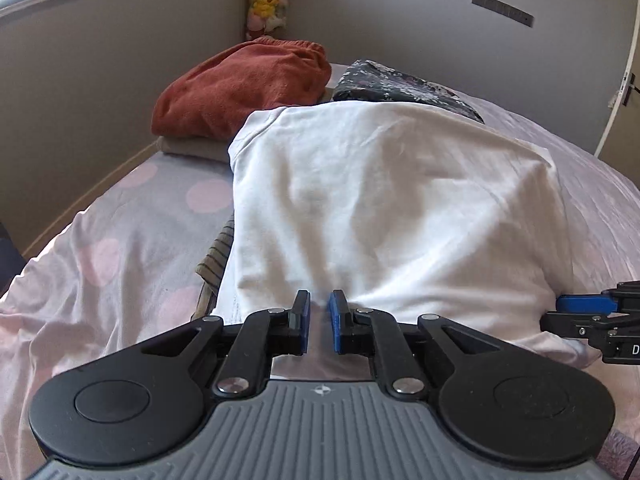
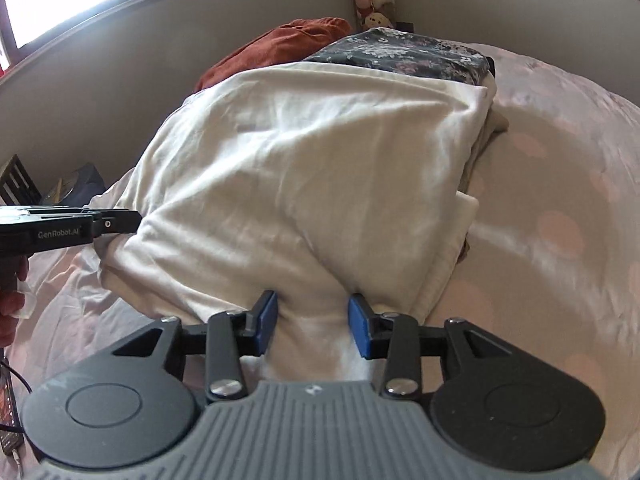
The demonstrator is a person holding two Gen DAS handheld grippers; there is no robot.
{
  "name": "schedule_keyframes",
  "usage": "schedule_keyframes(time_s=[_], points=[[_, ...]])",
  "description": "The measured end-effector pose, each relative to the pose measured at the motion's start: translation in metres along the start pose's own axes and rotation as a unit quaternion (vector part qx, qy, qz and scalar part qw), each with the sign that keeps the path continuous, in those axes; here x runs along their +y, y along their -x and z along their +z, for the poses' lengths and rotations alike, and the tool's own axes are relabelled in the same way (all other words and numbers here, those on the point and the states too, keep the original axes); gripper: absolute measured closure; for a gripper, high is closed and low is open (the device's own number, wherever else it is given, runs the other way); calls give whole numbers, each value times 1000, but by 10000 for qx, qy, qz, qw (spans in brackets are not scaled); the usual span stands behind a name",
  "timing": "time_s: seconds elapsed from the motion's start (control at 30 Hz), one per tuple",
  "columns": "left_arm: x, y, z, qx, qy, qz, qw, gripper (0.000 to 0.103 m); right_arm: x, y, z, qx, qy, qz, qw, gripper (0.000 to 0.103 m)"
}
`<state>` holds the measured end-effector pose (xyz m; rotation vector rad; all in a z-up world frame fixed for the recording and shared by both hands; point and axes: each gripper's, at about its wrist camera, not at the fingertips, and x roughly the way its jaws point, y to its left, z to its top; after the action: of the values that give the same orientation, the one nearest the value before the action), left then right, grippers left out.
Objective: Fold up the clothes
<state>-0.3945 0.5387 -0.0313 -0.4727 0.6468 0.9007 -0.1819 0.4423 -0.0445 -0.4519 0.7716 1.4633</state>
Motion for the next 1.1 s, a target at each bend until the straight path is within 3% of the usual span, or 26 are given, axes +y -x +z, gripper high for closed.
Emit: schedule_keyframes(time_s=[0.17,0.33,0.6,0.8,1.1], points=[[2,18,14,-126,6,-5,9999,90,-1,20,5,-197,-69,-1,9998,57],[-3,30,52,-503,-356,1,9981,87,-13,44,31,-681,-234,-124,9973,59],[-33,-17,116,-697,-659,-338,9948,87,-35,22,94,-1042,-511,-401,9924,63],[-50,-76,122,-386,-643,-433,9962,87,-25,-31,121,-911,-388,-360,9944,65],[-31,-136,116,483,-444,-509,9966,93,-44,-88,106,-597,-716,-287,9952,66]])
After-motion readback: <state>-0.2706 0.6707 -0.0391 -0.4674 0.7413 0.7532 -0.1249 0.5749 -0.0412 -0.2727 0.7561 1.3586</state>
